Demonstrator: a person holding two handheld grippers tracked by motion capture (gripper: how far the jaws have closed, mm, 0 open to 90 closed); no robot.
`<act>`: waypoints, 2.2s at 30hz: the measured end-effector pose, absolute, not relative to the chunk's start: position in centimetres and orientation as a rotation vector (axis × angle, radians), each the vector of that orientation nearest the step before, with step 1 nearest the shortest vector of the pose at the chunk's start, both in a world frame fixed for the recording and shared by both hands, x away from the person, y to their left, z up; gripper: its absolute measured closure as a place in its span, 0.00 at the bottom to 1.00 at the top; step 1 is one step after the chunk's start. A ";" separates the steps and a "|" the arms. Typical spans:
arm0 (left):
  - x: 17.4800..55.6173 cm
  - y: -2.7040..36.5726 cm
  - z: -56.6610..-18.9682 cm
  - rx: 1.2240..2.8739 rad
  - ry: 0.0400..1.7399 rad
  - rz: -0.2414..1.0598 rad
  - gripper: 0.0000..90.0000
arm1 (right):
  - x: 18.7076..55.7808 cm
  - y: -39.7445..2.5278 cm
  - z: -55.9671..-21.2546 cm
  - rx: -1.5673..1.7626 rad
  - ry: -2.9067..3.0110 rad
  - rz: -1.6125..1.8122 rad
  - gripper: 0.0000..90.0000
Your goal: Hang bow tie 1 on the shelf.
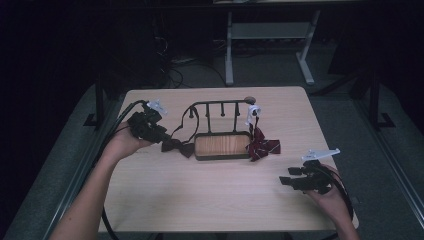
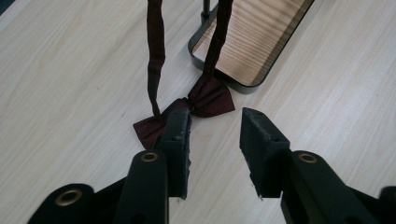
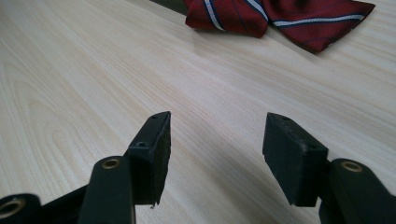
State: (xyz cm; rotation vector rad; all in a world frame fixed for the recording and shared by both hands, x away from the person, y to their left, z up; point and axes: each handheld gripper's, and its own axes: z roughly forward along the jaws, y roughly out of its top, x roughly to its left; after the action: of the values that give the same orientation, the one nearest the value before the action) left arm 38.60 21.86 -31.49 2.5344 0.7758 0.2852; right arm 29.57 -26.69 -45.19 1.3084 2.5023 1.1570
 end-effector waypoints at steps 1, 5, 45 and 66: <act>38.6 21.9 -31.6 2.531 0.776 0.289 0.69 | 29.5 -26.7 -45.2 1.314 2.503 1.157 0.46; 38.3 21.9 -32.0 2.523 0.779 0.283 0.66 | 29.6 -26.7 -45.2 1.309 2.503 1.157 0.46; 35.8 23.5 -36.2 2.461 0.840 0.278 0.38 | 29.6 -26.9 -45.2 1.324 2.496 1.156 0.46; 34.4 24.1 -38.8 2.422 0.873 0.277 0.33 | 29.6 -26.8 -45.2 1.321 2.489 1.149 0.46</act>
State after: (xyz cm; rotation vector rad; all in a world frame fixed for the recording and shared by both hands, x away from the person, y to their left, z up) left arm 34.39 24.09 -38.83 2.4222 0.8730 0.2773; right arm 29.56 -26.85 -45.19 1.3207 2.4893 1.1491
